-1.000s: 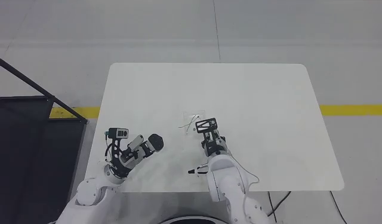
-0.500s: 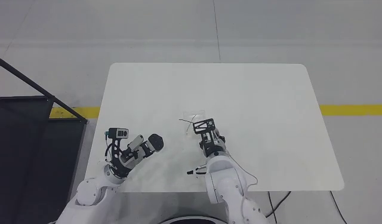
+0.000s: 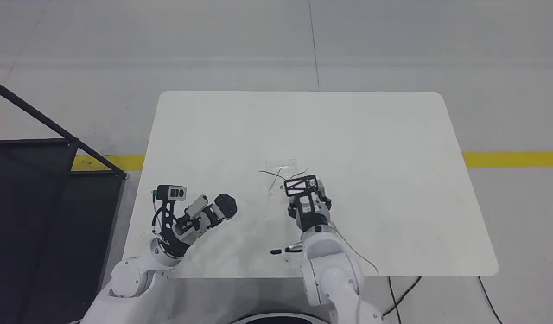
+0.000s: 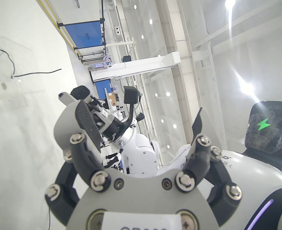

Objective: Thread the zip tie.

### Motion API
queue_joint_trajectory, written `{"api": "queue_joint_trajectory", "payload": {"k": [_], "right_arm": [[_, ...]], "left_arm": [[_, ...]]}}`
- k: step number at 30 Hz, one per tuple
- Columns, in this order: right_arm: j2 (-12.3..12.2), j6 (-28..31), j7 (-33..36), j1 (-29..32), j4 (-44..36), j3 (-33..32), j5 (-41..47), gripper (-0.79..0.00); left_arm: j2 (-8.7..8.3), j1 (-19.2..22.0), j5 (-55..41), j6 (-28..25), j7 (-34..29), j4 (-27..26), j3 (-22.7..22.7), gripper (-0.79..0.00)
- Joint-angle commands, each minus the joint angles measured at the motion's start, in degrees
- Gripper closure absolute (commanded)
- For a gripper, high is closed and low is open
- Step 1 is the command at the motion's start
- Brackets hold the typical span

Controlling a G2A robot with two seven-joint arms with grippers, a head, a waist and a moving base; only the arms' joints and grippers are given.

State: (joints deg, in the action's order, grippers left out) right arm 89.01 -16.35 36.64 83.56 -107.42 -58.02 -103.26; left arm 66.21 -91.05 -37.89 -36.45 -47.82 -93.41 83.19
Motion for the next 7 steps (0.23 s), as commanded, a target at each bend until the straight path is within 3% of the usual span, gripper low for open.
{"api": "queue_joint_trajectory", "payload": {"k": [1,7], "right_arm": [[-0.31,0.28,-2.49,2.53,-2.32,-1.21,0.75,-0.785],[-1.43,2.47,-15.15,11.26,-10.80,-4.74,4.31,-0.785]], "left_arm": [[0.00,0.00,0.00,0.00,0.00,0.00,0.00,-0.785],[0.00,0.00,0.00,0.00,0.00,0.00,0.00,-0.785]]}}
